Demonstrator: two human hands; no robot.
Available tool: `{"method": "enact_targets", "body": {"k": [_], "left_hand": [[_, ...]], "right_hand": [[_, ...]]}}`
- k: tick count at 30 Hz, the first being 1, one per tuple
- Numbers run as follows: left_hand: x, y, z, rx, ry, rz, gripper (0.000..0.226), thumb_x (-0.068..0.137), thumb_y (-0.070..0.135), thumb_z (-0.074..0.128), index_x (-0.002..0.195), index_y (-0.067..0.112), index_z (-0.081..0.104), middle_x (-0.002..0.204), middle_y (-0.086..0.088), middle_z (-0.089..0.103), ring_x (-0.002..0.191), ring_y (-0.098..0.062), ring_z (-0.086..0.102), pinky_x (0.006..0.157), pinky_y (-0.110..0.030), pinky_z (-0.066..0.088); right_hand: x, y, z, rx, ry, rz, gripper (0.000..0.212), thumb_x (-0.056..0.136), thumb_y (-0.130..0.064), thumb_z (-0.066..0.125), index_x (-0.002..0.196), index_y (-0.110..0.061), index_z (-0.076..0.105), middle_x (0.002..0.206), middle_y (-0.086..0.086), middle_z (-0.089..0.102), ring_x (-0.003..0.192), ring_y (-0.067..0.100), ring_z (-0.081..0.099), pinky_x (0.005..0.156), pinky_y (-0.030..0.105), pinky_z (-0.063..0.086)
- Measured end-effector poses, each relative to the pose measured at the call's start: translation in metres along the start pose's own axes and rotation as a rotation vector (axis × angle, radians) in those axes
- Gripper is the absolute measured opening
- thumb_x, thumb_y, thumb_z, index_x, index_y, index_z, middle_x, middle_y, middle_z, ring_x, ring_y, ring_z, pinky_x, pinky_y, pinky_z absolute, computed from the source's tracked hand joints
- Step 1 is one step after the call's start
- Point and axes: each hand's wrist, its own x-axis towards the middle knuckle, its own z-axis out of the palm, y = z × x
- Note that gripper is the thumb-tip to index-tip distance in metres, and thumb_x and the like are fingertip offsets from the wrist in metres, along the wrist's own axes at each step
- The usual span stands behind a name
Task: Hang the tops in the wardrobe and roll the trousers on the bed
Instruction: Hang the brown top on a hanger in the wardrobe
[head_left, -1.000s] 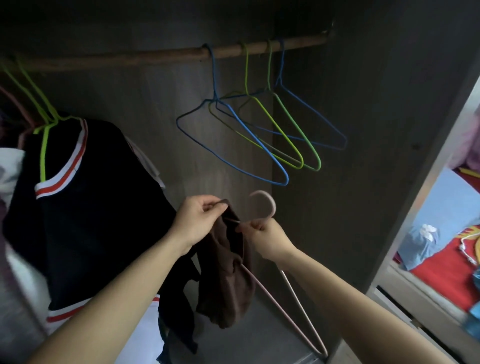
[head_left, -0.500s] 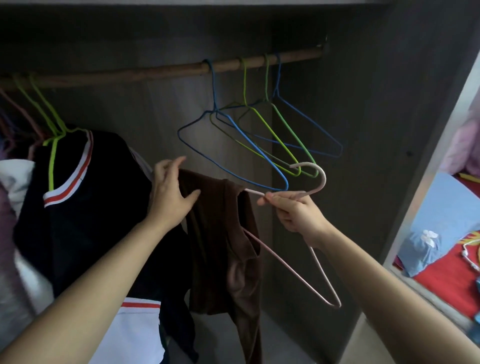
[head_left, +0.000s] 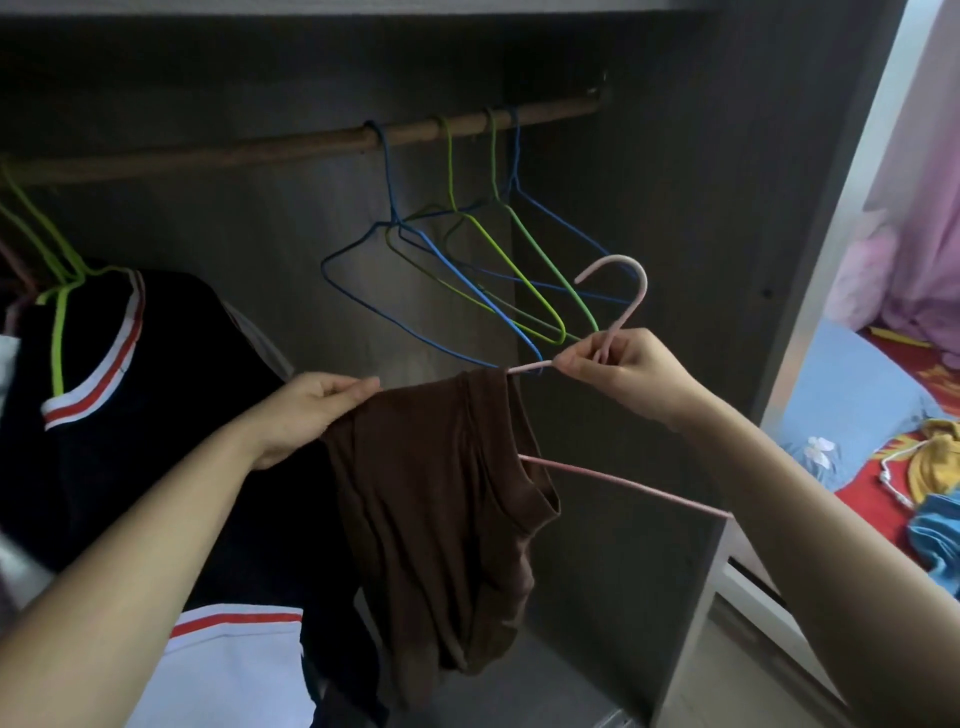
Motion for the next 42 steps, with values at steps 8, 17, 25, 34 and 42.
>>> {"method": "enact_targets", "body": {"k": [8,17,25,34,42], "left_hand": [[-0.001,0.007,0.005,0.370,0.121,0.089,0.006,0.089,0.020,0.071,0.087,0.021,0.077,0.059,0.013,0.062,0.054,0.002,0.053,0.055,-0.011,0.042],[-0.006,-0.020,0.034,0.323,-0.174,-0.004,0.028,0.094,0.020,0.063,0.119,0.010,0.070,0.113,-0.001,0.073,0.105,-0.010,0.067,0.096,-0.021,0.049],[-0.005,-0.016,0.047,0.023,0.027,0.147,0.016,0.085,0.027,0.067,0.094,0.027,0.080,0.100,-0.005,0.076,0.092,-0.011,0.070,0.078,-0.016,0.053],[0.014,0.031,0.088,0.174,0.215,0.431,0.012,0.093,0.010,0.064,0.095,0.010,0.076,0.092,0.004,0.076,0.085,0.004,0.065,0.082,-0.011,0.046],[0.015,0.019,0.086,0.636,0.330,0.374,0.024,0.104,0.034,0.038,0.088,0.023,0.051,0.076,0.005,0.059,0.081,-0.023,0.062,0.076,-0.046,0.050]], "right_hand": [[0.002,0.002,0.008,-0.211,-0.105,-0.028,0.008,0.085,-0.034,0.077,0.084,-0.026,0.079,0.079,-0.014,0.074,0.078,-0.001,0.067,0.076,0.022,0.052],[-0.003,0.003,0.020,-0.162,-0.136,-0.086,0.004,0.084,-0.039,0.077,0.080,-0.039,0.077,0.077,-0.018,0.073,0.073,-0.006,0.066,0.068,0.008,0.046],[-0.001,-0.003,0.004,-0.125,-0.160,-0.051,0.010,0.090,-0.032,0.073,0.086,-0.023,0.076,0.064,-0.010,0.065,0.059,0.002,0.057,0.060,0.017,0.047],[-0.009,0.006,0.057,-0.103,-0.176,-0.013,0.012,0.095,-0.029,0.066,0.090,-0.022,0.074,0.063,-0.023,0.062,0.061,-0.005,0.055,0.065,0.018,0.041],[-0.010,-0.006,0.060,0.117,-0.032,-0.043,0.021,0.089,-0.043,0.056,0.083,-0.027,0.067,0.078,0.013,0.065,0.063,0.013,0.053,0.064,0.037,0.045]]}}
